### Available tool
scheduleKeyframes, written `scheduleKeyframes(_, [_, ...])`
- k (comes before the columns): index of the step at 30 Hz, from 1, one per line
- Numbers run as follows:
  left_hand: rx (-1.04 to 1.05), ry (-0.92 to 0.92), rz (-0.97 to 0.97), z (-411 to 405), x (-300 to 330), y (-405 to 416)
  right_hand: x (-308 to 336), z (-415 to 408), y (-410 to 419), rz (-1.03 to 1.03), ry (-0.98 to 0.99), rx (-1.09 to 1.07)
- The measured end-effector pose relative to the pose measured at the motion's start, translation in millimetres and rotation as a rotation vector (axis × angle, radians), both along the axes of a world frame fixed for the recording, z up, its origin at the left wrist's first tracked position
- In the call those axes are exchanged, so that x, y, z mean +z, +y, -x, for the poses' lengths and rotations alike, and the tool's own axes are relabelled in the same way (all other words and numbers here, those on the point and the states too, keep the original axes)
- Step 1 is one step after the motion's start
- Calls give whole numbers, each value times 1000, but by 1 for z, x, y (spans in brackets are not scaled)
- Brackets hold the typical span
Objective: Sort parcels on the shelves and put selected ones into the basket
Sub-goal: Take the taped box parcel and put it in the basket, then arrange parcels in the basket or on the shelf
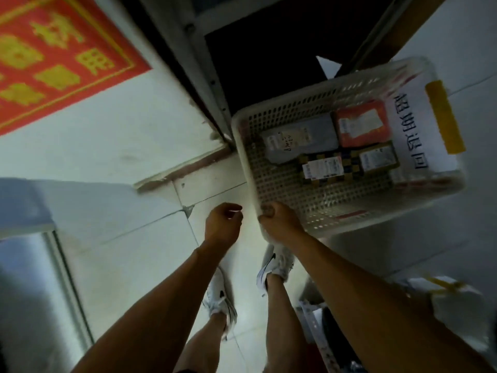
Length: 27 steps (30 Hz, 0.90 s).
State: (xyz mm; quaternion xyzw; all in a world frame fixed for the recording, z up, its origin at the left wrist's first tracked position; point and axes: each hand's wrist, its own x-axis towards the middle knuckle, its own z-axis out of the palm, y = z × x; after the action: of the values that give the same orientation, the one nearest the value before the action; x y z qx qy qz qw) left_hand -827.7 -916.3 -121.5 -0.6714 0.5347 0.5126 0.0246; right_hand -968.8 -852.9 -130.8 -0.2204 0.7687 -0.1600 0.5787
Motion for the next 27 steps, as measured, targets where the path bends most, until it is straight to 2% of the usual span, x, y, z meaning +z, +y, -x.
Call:
scheduleKeyframes(5, [132, 7, 81, -96, 25, 11, 24, -89, -1, 13, -3, 177])
scheduleKeyframes(9, [329, -13, 117, -188, 47, 10, 46, -161, -34, 24, -5, 334])
scheduleKeyframes(17, [793, -13, 168, -347, 81, 21, 90, -321, -96, 188, -42, 690])
scheduleKeyframes(22, [1110, 57, 228, -427, 100, 49, 107, -422, -111, 336, -101, 938])
scheduleKeyframes(27, [1421, 194, 277, -495, 122, 82, 117, -514, -107, 368, -210, 1124])
